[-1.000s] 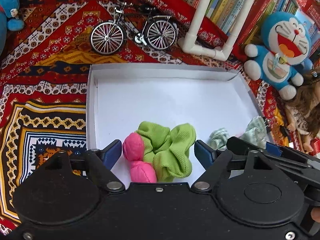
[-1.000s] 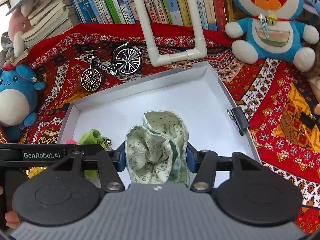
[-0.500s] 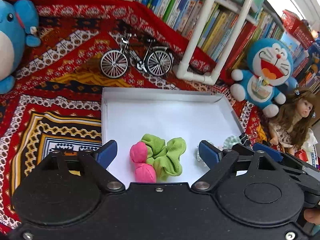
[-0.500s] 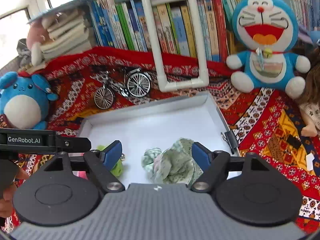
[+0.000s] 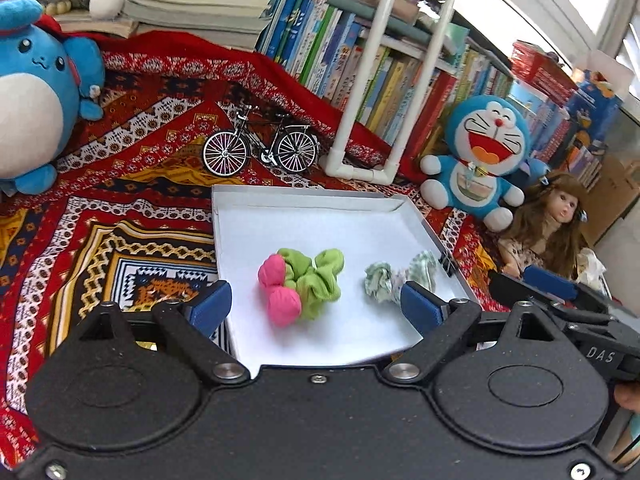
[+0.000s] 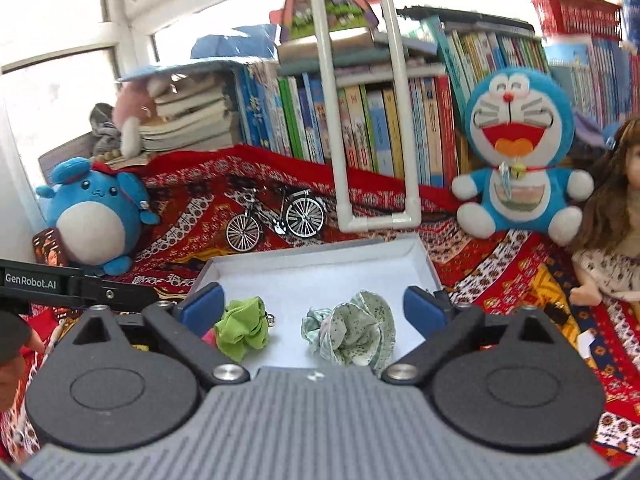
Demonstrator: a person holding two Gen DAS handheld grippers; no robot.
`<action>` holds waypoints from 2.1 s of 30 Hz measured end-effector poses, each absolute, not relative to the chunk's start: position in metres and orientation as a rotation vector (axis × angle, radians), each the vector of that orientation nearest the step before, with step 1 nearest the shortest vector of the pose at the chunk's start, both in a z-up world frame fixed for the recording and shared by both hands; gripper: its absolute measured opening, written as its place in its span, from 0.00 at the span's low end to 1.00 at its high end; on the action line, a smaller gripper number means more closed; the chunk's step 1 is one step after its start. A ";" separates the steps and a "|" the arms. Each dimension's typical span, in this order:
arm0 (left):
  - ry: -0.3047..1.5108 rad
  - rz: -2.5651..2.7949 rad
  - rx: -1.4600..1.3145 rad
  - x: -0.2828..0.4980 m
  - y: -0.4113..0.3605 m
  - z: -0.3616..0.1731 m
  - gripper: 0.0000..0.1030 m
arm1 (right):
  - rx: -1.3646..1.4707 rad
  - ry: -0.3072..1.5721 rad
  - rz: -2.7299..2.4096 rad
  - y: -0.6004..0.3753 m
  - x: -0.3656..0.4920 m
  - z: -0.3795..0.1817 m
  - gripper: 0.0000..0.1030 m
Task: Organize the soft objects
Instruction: 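Withdraw both grippers from the tray back toward the remaining items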
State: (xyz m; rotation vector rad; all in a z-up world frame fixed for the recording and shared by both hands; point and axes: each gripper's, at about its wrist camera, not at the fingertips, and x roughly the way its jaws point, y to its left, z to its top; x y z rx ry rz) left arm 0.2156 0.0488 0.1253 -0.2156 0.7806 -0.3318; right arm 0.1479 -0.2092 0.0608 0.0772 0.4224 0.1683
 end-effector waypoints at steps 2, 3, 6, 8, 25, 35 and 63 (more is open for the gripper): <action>0.755 -0.342 -0.210 0.201 0.051 0.126 0.89 | 0.059 0.389 0.172 -0.209 0.135 0.060 1.00; 0.745 -0.346 -0.208 0.194 0.052 0.126 0.89 | 0.052 0.372 0.172 -0.209 0.128 0.060 1.00; 0.715 -0.350 -0.215 0.173 0.054 0.124 0.90 | 0.049 0.344 0.179 -0.211 0.114 0.057 1.00; 0.689 -0.349 -0.221 0.161 0.055 0.123 0.90 | 0.052 0.331 0.183 -0.212 0.105 0.054 1.00; 0.484 -0.302 -0.113 0.055 0.049 0.105 0.94 | -0.006 0.245 0.231 -0.214 0.032 0.028 1.00; 0.456 -0.272 -0.061 0.021 0.038 0.091 0.94 | 0.052 0.289 0.267 -0.223 0.017 0.010 1.00; 0.471 -0.365 -0.006 -0.012 -0.004 0.058 1.00 | 0.111 0.231 0.106 -0.260 -0.020 -0.030 1.00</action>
